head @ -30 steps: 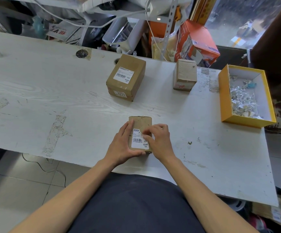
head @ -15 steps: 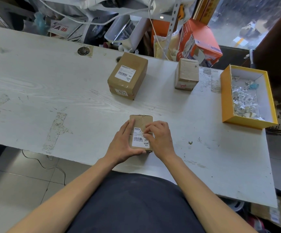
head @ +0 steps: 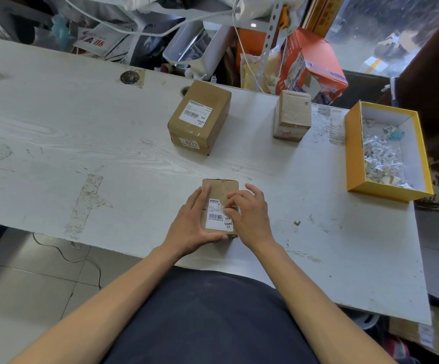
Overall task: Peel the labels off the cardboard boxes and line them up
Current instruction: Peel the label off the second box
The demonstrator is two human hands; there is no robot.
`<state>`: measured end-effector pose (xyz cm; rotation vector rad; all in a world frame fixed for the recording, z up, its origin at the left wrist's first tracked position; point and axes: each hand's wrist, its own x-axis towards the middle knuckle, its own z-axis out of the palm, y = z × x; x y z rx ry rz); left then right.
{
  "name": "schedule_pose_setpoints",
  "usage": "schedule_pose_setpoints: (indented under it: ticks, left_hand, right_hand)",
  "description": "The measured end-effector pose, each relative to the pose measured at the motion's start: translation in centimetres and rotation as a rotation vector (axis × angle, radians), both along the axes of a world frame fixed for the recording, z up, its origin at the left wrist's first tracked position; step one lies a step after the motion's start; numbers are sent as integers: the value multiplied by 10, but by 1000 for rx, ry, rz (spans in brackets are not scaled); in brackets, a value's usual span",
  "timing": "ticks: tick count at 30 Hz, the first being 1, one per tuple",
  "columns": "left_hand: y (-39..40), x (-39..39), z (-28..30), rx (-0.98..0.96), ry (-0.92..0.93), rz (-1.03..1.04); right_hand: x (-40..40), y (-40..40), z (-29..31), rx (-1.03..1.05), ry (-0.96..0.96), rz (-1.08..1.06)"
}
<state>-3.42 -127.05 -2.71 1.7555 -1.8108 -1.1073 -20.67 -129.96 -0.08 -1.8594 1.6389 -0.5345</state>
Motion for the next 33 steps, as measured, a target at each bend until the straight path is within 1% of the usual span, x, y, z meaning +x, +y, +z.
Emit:
schedule_pose_setpoints:
  ticks: [4,17,33]
  left_hand:
    - [0,0,0,14,7,13]
    - [0,1,2,5,-1,0]
    - [0,-1,4,11,5,6]
  right_hand:
    - [1,0,2,12,19,1]
    - [3,1,4,94,-93,-70]
    - [2,1,4,117,-135,-84]
